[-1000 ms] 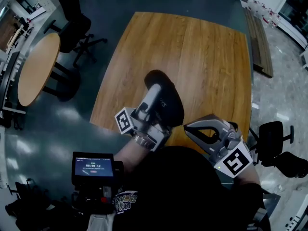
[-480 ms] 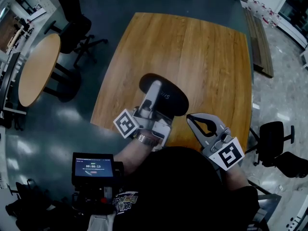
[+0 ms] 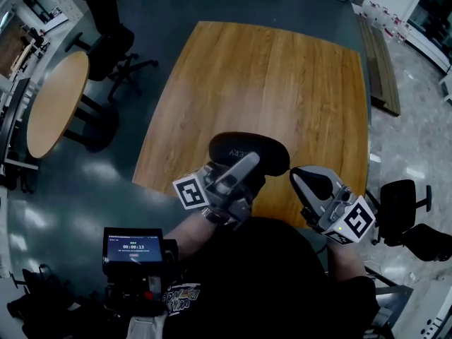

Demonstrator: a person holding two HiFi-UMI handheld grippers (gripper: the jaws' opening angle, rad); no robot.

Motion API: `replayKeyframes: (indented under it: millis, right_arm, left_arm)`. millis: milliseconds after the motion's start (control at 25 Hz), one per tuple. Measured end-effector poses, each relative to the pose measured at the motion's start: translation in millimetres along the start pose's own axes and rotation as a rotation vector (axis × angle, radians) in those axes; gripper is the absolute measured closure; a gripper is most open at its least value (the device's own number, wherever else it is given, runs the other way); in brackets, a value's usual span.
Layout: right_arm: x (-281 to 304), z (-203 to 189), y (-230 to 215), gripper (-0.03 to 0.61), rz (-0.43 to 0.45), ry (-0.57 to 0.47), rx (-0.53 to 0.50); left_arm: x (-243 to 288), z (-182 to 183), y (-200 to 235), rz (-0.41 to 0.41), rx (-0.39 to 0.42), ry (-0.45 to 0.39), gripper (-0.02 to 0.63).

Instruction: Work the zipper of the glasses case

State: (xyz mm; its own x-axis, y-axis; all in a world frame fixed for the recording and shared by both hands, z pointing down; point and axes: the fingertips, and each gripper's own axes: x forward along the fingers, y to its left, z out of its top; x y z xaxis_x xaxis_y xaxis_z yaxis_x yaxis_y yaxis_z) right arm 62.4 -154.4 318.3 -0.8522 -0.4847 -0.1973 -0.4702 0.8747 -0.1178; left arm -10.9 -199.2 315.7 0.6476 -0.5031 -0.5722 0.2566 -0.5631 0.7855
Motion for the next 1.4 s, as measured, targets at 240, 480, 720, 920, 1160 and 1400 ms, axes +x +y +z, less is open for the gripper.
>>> replayKeyframes:
  millis: [240, 480, 720, 920, 1160, 1400]
  right_arm:
    - [7.7, 1.6, 14.9, 0.575, 0.0, 0.037, -0.079]
    - [18.9, -26.0, 32.0, 0.575, -0.038, 0.241, -0.545]
    - [20.0, -44.3, 32.1, 0.575, -0.002, 0.294, -0.5]
    - [16.5, -35.2, 18.7, 0.483, -0.08, 0.201, -0.219]
    - [37.4, -21.3, 7.0, 0.287, -0.133, 0.163, -0.222]
    - [68.9, -45.0, 7.8, 0.241, -0.146, 0.338, -0.418]
  left_arm:
    - [2.1, 7.4, -8.7, 0.022, 0.033, -0.051, 0.354]
    - [-1.7, 23.3, 1.4, 0.103, 0.016, -0.168, 0.354]
    - [-5.6, 23.1, 14.1, 0.151, 0.033, -0.178, 0.357]
    - [-5.7, 28.4, 14.4, 0.158, 0.069, -0.188, 0.356]
    - [-5.4, 21.9, 22.6, 0.228, 0.12, -0.15, 0.354]
    - [-2.0, -2.5, 32.5, 0.303, 0.194, -0.037, 0.356]
